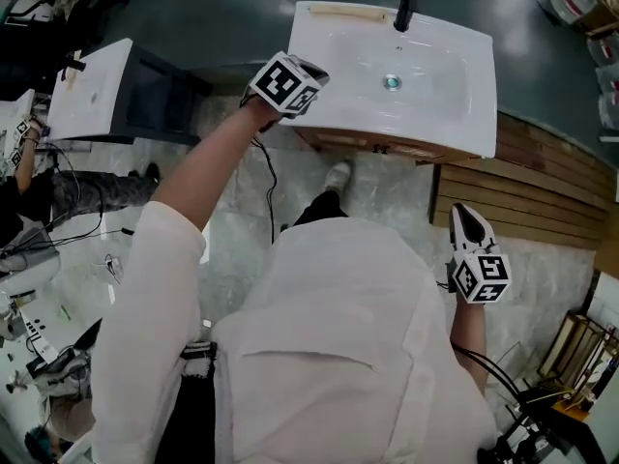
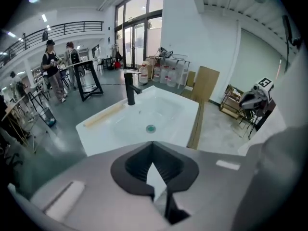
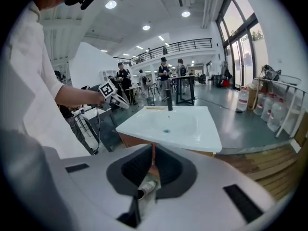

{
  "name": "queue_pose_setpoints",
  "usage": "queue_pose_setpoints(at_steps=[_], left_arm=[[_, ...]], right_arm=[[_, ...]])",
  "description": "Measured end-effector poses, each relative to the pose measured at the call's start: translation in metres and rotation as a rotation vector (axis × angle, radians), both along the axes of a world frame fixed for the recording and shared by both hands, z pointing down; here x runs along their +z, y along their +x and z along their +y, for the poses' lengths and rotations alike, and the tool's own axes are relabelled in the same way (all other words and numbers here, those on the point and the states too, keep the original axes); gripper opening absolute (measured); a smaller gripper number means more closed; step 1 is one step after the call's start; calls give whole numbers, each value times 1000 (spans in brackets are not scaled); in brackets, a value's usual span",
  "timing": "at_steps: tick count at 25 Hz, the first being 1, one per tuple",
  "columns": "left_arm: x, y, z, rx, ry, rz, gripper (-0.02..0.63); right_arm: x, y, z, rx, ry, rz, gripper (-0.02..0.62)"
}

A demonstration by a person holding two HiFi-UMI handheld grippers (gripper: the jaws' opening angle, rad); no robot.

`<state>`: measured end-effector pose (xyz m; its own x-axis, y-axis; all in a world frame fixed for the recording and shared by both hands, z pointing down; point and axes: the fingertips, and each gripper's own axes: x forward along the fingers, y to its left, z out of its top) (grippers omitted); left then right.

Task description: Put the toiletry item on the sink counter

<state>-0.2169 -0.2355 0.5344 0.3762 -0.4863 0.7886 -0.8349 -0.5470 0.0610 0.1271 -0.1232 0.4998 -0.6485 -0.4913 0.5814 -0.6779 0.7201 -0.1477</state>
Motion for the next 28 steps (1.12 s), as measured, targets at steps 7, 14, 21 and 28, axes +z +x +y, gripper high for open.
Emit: queue_pose_setpoints(at_steps=[7, 14, 21, 28], left_arm=[[-15, 97, 97, -43, -25, 125, 5], [-36, 216, 190, 4, -17, 281, 5], [-38, 290, 264, 127, -60, 323, 5], [-34, 311, 279, 152, -80, 334, 5]], right_arm=[[3, -2, 42, -129, -14, -15, 12], [7, 1, 86, -220, -28, -18, 9], [5, 8, 126, -259, -42, -23, 8], [5, 15, 139, -275, -46, -28, 6]])
